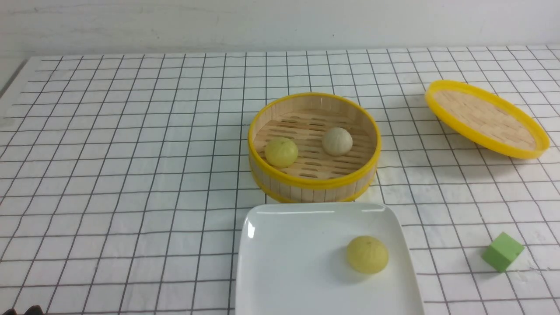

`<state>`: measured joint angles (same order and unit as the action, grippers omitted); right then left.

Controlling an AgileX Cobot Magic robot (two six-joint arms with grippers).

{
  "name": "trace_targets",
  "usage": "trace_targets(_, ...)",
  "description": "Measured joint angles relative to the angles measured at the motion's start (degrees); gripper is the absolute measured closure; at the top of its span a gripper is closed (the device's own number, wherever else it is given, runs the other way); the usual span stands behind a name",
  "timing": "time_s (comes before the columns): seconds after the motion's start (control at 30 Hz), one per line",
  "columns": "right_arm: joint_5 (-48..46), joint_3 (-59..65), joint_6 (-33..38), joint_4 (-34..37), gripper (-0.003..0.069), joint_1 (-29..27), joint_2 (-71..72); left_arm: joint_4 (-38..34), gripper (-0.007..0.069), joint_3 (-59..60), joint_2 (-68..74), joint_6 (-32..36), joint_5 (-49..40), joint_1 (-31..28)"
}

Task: Put the steamed buns into the plate on the white-black tablecloth.
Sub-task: 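Reach toward a bun in the bamboo steamer with the right gripper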

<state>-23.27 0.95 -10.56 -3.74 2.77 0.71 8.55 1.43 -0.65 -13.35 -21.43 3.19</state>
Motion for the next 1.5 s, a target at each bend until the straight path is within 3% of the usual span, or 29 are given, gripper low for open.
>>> trace_targets(0.37,0.33,0.03,0.0,-0.99,0.0419,0.0,0.0,0.39,0.0384,0.0,0.0,0.0,0.0,0.0)
trace_targets(0.47,1.95,0.31,-2.54,1.48,0.0419,0.0,0.0,-0.7,0.0384,0.0,0.0,-2.22,0.23,0.0)
trace_targets(0.6,5.7,0.5,-17.93,18.33,0.0419,0.0,0.0,-18.84,0.0384,0.1,0.0,-21.03,1.04,0.0)
trace_targets(0.73,5.91,0.5,-26.0,28.2,0.0419,0.0,0.0,-33.33,0.0384,0.16,0.0,-37.21,1.09,0.0)
trace_targets(0.9,6.52,0.5,-27.63,31.83,0.0419,0.0,0.0,-36.09,0.0384,0.16,0.0,-42.97,1.79,0.0)
trace_targets(1.2,8.78,0.5,-27.7,32.37,0.0421,0.0,0.0,-36.48,0.0394,-0.04,-0.06,-39.98,5.24,0.0)
trace_targets(1.33,9.37,-4.77,-22.62,28.71,0.0487,0.0,-0.09,-33.22,0.0495,-12.35,0.01,-26.17,3.68,0.0)
trace_targets(1.4,7.88,-7.7,-19.49,26.47,0.0517,0.0,-0.68,-31.21,0.0536,-16.31,0.88,-22.79,2.48,0.0)
trace_targets(1.43,2.01,-14.03,-14.73,20.73,0.058,0.0,-3.55,-26.94,0.0599,-23.93,4.74,-18.02,-1.87,0.0)
trace_targets(1.5,-4.24,-18.54,-11.33,16.3,0.0621,0.0,-6.68,-25.11,0.0615,-27.26,8.76,-16.88,-5.65,0.0)
